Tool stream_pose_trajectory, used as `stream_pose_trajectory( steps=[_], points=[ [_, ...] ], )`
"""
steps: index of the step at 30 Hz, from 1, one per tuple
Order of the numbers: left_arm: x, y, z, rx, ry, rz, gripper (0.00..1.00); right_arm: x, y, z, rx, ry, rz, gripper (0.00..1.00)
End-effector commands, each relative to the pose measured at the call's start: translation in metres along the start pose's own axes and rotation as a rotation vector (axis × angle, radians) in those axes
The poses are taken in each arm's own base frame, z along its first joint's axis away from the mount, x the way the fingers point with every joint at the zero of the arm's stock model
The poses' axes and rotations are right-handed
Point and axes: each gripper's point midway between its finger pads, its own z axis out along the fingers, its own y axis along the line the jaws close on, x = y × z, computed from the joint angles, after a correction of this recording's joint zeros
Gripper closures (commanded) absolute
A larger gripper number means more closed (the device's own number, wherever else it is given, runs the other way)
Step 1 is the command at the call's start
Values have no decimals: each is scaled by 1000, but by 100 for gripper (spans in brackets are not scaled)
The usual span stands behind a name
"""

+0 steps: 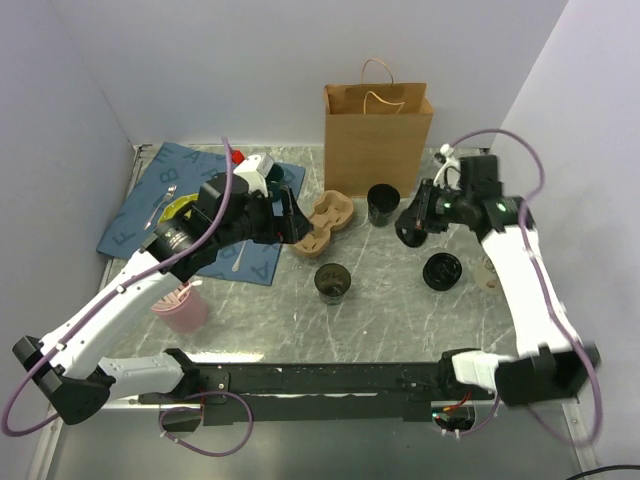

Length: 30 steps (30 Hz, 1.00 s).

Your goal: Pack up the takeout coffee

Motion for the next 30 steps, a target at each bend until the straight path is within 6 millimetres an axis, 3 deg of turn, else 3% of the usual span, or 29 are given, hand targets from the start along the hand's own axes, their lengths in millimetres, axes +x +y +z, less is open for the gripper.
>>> stream_pose_trajectory(
  steps=[1,2,4,5,7,8,11,13,14,16,20,22,30],
  points=[
    [-24,-39,-14,184,-45,-44,10,4,118,-87,-608,-115,-166,83],
    [-26,-51,-19,236,-36,-61,11,-1,135,-106,-693,-166,-180,83],
    [-35,-67,-26,304,-52,-90,13,11,156,-126,-859,-101,-134,83],
    [-38,-73,-29,333,-55,-101,13,4,169,-145,-943,-177,-225,83],
    [-49,-84,-36,388,-91,-136,17,18,175,-155,-1033,-89,-153,83],
    [-50,-89,-38,416,-89,-148,18,19,180,-164,-1086,-144,-236,83],
    [-61,-106,-46,515,-122,-207,22,32,193,-175,-1152,-79,-240,83],
    [-52,-120,-51,609,-62,-247,25,43,201,-183,-1193,-40,-262,83],
    [-63,-134,-61,703,-103,-225,27,47,202,-188,-1205,-50,-281,83],
    [-48,-148,-71,828,-38,-201,31,47,201,-185,-1191,-69,-290,82],
    [-39,-161,-80,920,-32,-130,36,45,200,-178,-1180,-44,-234,83],
    [-34,-164,-78,940,-17,-94,38,42,204,-183,-1215,-67,-211,83],
    [-18,-182,-72,986,70,-64,49,35,210,-173,-1203,-75,-172,83]
  ],
)
